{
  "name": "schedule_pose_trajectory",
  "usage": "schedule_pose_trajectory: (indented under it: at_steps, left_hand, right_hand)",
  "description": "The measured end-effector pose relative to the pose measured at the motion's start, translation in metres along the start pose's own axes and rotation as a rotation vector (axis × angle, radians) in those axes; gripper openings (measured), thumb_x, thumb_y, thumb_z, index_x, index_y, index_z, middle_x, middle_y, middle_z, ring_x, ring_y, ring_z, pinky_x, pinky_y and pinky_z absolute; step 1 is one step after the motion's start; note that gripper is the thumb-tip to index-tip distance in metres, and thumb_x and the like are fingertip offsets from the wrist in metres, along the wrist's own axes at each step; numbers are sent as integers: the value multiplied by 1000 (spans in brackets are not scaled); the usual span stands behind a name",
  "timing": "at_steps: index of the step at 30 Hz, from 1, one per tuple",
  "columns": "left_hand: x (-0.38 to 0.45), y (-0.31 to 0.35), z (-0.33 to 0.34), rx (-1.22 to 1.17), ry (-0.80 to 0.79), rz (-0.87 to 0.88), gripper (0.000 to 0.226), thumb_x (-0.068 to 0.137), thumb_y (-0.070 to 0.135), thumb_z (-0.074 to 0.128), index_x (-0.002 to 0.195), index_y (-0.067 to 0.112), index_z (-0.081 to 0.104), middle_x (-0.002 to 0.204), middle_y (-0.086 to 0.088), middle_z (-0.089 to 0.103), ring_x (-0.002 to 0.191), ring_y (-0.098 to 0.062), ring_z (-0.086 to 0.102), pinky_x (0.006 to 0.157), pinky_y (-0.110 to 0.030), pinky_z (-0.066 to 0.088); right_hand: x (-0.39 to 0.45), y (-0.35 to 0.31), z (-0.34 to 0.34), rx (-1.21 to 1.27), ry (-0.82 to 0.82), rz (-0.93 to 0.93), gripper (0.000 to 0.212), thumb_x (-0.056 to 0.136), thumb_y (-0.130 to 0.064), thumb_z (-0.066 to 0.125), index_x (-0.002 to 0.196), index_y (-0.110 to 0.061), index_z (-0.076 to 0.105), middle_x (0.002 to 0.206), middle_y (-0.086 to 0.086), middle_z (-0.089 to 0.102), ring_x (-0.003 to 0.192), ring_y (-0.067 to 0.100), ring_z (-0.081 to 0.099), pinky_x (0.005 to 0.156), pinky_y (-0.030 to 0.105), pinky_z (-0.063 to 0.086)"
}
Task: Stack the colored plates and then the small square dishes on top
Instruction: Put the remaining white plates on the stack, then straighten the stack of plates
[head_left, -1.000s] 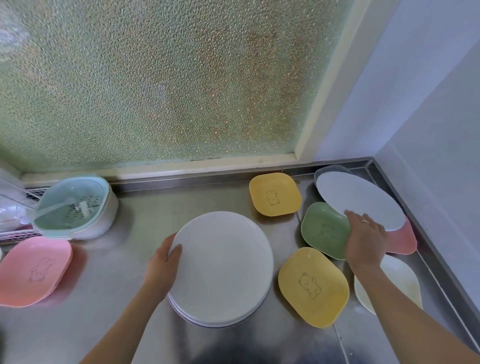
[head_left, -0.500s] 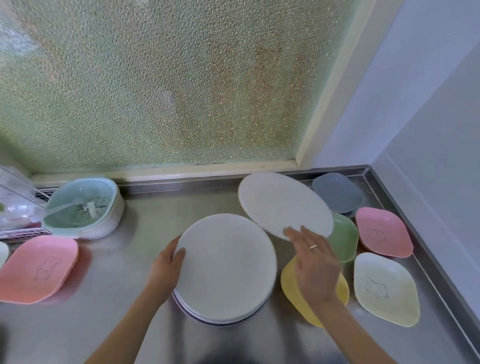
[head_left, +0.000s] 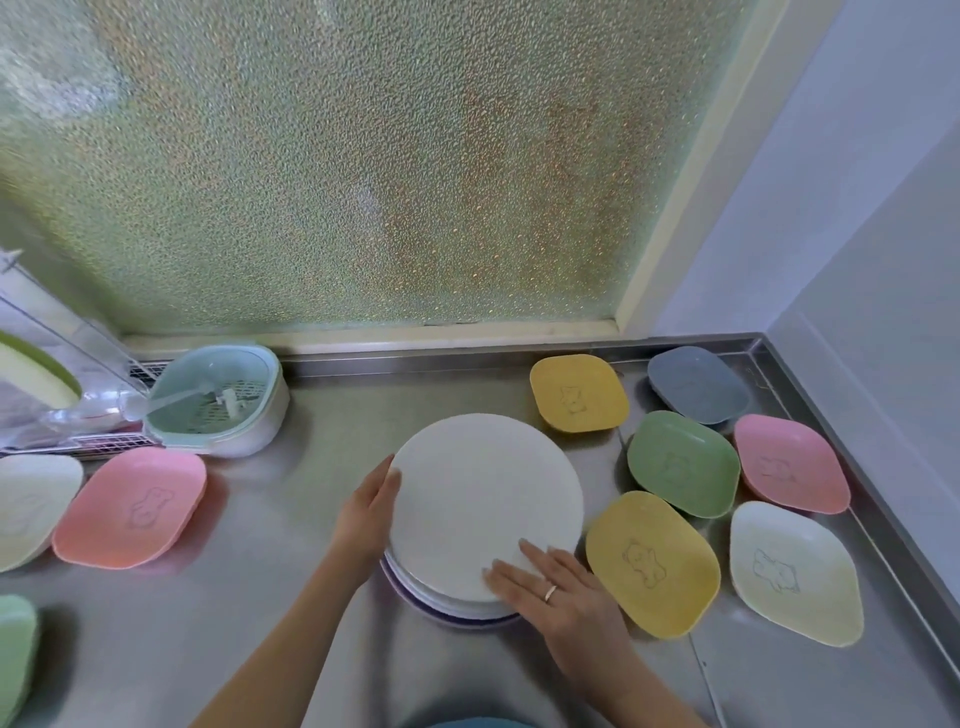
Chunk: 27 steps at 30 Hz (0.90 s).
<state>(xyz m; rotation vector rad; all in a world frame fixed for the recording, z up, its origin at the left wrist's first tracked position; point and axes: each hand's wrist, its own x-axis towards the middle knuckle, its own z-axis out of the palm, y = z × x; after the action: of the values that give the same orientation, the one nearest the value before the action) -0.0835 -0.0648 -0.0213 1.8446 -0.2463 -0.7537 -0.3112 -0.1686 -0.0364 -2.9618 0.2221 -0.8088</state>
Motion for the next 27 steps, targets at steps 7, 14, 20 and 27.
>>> schedule_pose_trajectory:
  at_steps: [7, 14, 20, 27]
  left_hand:
    - [2, -6, -4, 231, -31, 18, 46, 97, 16, 37, 143, 22, 35, 141, -4, 48, 127, -26, 45, 103, -33, 34]
    - [-1, -4, -1, 276, -48, 6, 48, 98, 15, 33, 145, 20, 31, 141, -10, 47, 125, -29, 46, 102, -33, 35]
    - [-4, -3, 1, 247, -20, 3, 48, 98, 12, 33, 145, 19, 30, 139, -12, 48, 123, -30, 46, 96, -28, 34]
    - [-15, -3, 4, 233, 12, -20, 47, 99, 13, 30, 145, 20, 24, 134, -15, 50, 115, -32, 49, 90, -29, 35]
  right_hand:
    - [2, 4, 0, 96, -144, -10, 44, 99, -14, 25, 118, -23, 64, 120, -7, 66, 113, 14, 61, 102, 28, 36]
    - [6, 11, -11, 160, -304, -4, 43, 79, -9, 61, 121, -20, 61, 119, -5, 66, 113, 12, 60, 90, 38, 53]
    - [46, 35, -17, 355, -151, 704, 46, 99, -24, 38, 143, -13, 33, 145, 9, 43, 136, 24, 35, 112, 38, 29]
    - [69, 46, 1, 513, -372, 1017, 45, 99, -16, 34, 143, -10, 29, 135, 16, 50, 121, 36, 47, 96, 38, 38]
